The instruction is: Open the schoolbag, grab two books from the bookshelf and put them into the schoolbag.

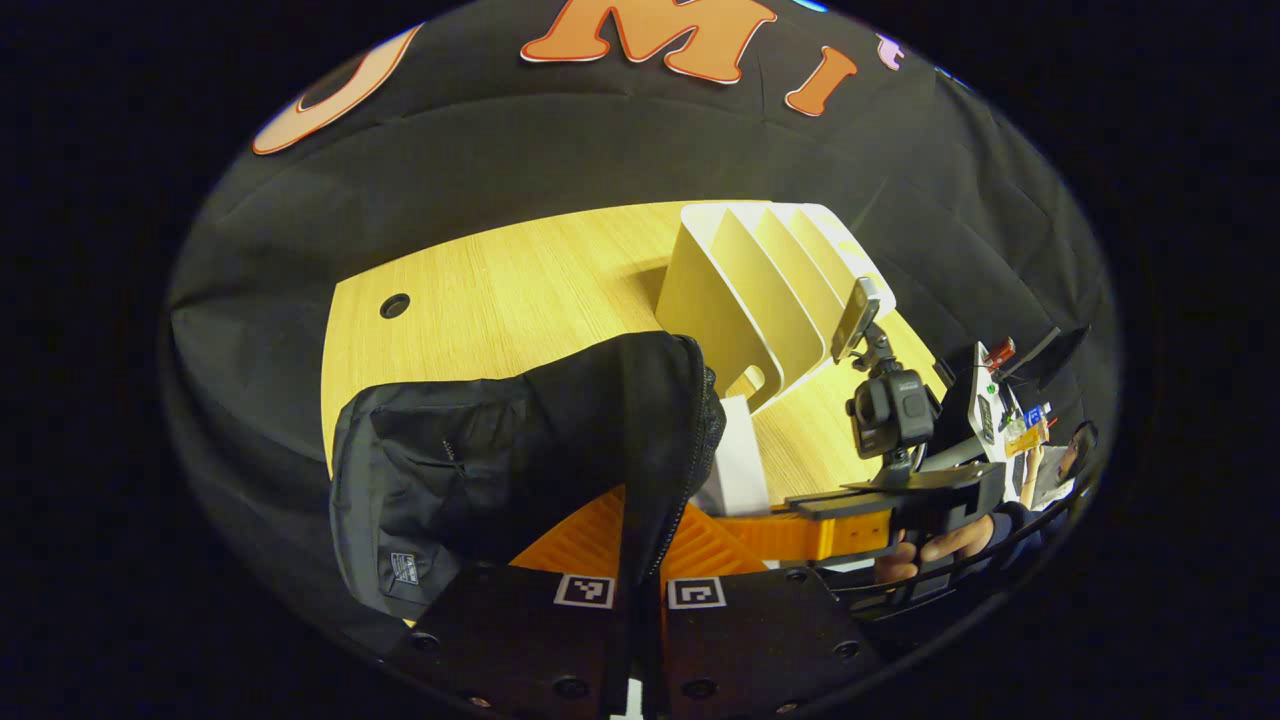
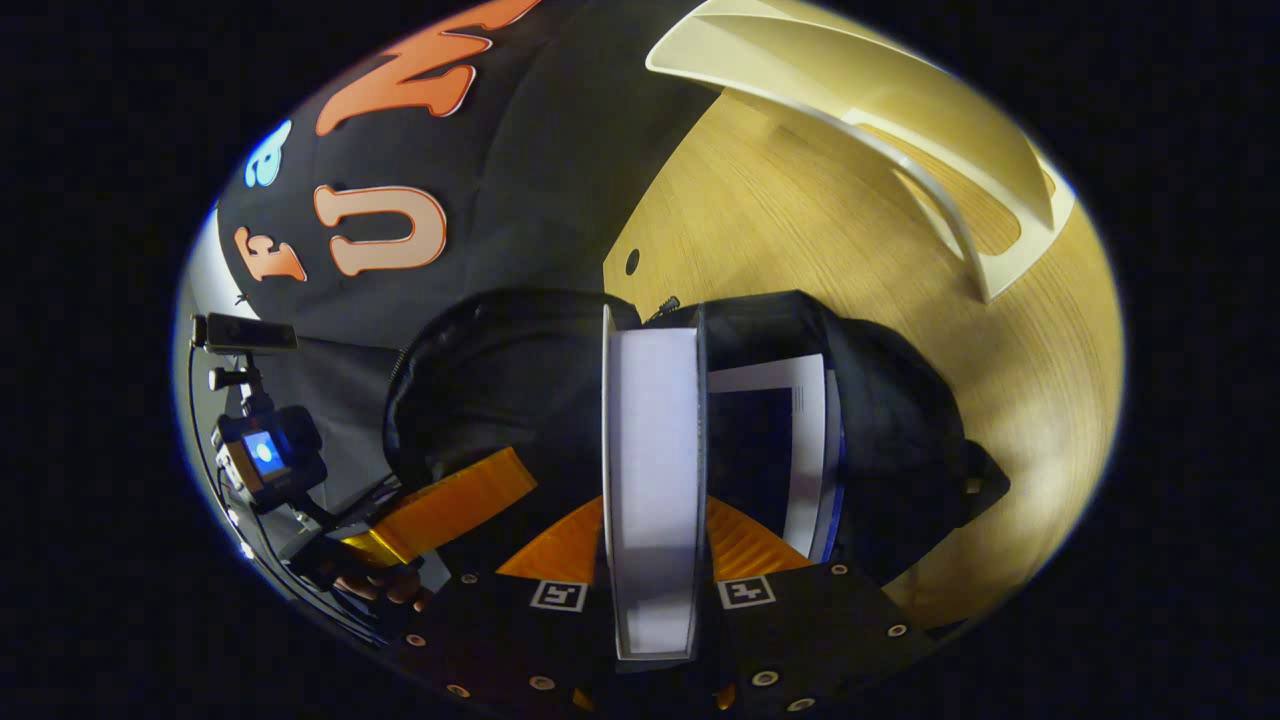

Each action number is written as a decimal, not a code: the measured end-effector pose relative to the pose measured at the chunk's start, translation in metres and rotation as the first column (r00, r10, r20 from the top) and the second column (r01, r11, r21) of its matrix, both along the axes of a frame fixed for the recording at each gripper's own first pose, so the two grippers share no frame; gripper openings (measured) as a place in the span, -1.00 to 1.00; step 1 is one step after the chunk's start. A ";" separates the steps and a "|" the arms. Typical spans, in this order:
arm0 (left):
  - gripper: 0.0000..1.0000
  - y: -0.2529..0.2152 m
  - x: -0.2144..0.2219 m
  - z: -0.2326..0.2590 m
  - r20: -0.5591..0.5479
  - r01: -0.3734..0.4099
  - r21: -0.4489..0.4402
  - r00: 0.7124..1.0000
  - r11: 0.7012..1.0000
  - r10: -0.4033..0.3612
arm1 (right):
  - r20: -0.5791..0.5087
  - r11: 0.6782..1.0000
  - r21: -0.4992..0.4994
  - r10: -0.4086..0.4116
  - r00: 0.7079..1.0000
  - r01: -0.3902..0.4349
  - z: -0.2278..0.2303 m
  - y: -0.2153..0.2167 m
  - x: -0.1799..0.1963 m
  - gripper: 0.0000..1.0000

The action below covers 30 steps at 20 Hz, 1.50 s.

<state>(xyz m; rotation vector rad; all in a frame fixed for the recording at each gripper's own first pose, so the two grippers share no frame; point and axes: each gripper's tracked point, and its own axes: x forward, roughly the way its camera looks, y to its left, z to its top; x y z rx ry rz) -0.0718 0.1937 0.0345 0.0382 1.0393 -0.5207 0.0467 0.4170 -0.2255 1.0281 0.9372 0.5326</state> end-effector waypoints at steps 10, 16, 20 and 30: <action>-0.89 -0.007 0.003 0.007 -0.005 -0.010 -0.013 1.000 1.000 0.010 | -0.063 0.998 -0.041 0.054 0.997 -0.057 -0.025 0.025 0.013 -0.29; -0.89 -0.004 0.005 -0.007 -0.025 -0.022 -0.036 0.999 0.999 0.021 | -0.035 0.938 -0.321 0.123 0.992 -0.128 -0.018 -0.011 -0.005 0.65; -0.87 -0.004 0.004 -0.016 -0.036 -0.043 -0.039 0.998 0.998 0.042 | 0.012 0.916 -0.391 0.099 0.995 -0.086 -0.010 -0.046 -0.008 0.94; -0.29 -0.045 -0.011 -0.012 -0.023 -0.162 -0.055 0.987 0.985 0.161 | 0.201 0.848 -0.527 0.062 0.978 0.054 0.058 -0.167 0.015 0.96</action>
